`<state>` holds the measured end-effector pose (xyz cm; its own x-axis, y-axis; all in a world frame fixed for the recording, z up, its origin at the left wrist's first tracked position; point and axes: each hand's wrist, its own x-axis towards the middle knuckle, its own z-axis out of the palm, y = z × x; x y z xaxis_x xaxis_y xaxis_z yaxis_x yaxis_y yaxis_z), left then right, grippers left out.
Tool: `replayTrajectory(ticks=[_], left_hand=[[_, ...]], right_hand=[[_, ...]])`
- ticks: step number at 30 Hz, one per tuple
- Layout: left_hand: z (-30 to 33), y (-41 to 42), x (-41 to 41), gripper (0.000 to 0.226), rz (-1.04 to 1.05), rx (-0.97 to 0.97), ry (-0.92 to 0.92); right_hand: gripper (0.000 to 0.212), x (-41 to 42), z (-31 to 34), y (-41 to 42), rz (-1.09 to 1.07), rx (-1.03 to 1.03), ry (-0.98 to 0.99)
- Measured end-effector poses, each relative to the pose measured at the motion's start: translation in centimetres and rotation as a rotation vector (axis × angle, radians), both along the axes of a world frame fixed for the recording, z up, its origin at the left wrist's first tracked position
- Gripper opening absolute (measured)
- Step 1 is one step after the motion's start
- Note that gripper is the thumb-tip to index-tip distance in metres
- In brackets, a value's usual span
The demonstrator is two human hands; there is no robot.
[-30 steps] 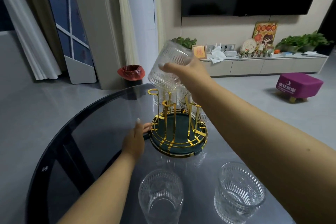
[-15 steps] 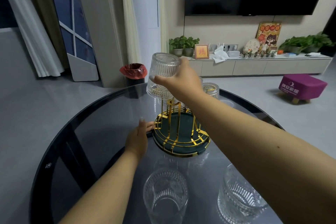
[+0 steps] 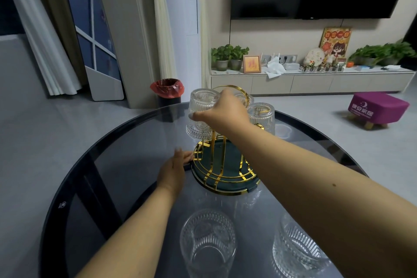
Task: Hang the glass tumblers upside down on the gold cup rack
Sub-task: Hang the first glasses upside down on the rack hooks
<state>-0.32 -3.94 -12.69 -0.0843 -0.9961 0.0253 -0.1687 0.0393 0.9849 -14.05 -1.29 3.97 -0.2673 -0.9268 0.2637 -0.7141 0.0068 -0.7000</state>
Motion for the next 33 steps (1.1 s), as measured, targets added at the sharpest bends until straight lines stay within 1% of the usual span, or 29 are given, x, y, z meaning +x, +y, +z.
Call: replayTrajectory(ticks=[2,4,5,7,8,10,15,17,21,23,25,27,30,32,33], left_hand=[[0.0,0.1,0.0,0.084,-0.007,-0.003,-0.001],[0.0,0.1,0.0,0.091,-0.01,-0.008,0.003],[0.1,0.1,0.0,0.096,-0.008,-0.013,0.006],[0.1,0.2,0.1,0.103,-0.008,-0.014,0.008],[0.1,0.2,0.1,0.104,-0.01,-0.013,0.005],[0.0,0.2,0.1,0.102,-0.008,-0.014,0.004],[0.1,0.4,0.1,0.076,-0.025,-0.002,0.023],[0.1,0.4,0.2,0.078,-0.029,-0.004,0.019],[0.0,0.3,0.2,0.094,-0.023,-0.005,0.012],[0.1,0.3,0.3,0.099,-0.022,-0.008,0.009],[0.2,0.4,0.3,0.102,-0.027,-0.015,0.006],[0.2,0.4,0.3,0.098,-0.028,-0.023,-0.001],[0.2,0.5,0.3,0.09,-0.028,-0.03,-0.007],[0.3,0.5,0.3,0.091,-0.025,-0.05,-0.03],[0.2,0.5,0.3,0.091,-0.024,-0.059,-0.041]], right_hand=[[0.088,0.1,-0.1,-0.2,-0.001,0.019,-0.012],[0.086,0.1,-0.2,-0.3,0.003,0.045,-0.025],[0.078,0.2,-0.3,-0.3,0.008,0.066,-0.029],[0.054,0.2,-0.5,-0.4,0.011,0.123,-0.049],[0.05,0.1,-0.6,-0.6,0.016,0.147,-0.064],[0.05,0.1,-0.5,-0.7,0.028,0.18,-0.066],[0.044,0.2,0.0,-0.9,0.039,0.249,-0.029],[0.043,0.4,0.1,-1.0,0.042,0.277,-0.029],[0.046,0.6,0.2,-1.1,0.056,0.32,-0.006],[0.054,0.7,0.3,-1.1,0.067,0.339,-0.004],[0.071,0.9,0.3,-1.0,0.069,0.355,0.009],[0.079,1.0,0.4,-0.8,0.068,0.361,0.026],[0.073,1.0,0.8,-0.5,0.081,0.376,0.039],[0.062,0.8,1.2,-0.1,0.091,0.38,0.067],[0.053,0.7,1.5,0.1,0.095,0.372,0.089]])
